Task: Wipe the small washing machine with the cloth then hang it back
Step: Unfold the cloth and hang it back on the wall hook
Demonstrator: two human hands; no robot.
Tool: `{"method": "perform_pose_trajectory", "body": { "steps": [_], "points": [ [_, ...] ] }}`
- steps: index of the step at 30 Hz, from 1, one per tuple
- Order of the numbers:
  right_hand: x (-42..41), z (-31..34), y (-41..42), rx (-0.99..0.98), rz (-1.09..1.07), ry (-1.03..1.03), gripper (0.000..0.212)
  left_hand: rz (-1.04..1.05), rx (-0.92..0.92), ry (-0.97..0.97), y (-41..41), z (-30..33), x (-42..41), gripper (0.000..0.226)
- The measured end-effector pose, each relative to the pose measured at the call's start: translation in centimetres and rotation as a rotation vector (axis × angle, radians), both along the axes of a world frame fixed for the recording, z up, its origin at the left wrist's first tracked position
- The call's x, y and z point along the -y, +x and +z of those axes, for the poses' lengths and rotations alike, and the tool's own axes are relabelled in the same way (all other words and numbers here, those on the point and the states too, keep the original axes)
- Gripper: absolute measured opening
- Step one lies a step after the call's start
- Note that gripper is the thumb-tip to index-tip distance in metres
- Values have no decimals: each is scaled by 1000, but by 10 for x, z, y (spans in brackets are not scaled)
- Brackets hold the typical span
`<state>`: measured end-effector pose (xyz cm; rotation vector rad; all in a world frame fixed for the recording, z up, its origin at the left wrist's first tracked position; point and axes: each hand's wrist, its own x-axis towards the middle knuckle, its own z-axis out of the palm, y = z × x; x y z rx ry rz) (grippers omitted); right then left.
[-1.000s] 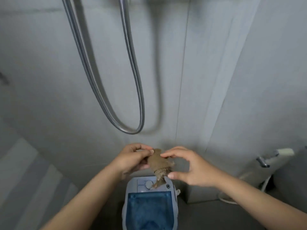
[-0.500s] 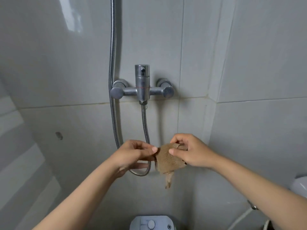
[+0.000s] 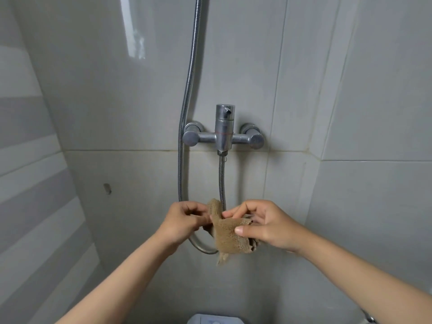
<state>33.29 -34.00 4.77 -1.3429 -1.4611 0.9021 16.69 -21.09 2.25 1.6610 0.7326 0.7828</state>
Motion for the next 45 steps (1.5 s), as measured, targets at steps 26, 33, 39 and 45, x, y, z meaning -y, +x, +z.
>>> {"method": "perform_pose_trajectory", "body": {
  "steps": [26,33,39,45],
  "points": [
    [-172,-44,-143,638,-145,543,16,460,-261,818,-173,-26,-104,13],
    [-251,-51,-163,1173,79,664,34,334,-581,1162,-209,-38,-183,6],
    [-323,-65,-176,1414,-7,752,29,265,-835,1225,-209,-49,-253,17],
    [-363,-83,-180,1464,-114,880,31,349,-798,1022,-197,-63,-287,17]
  ]
}}
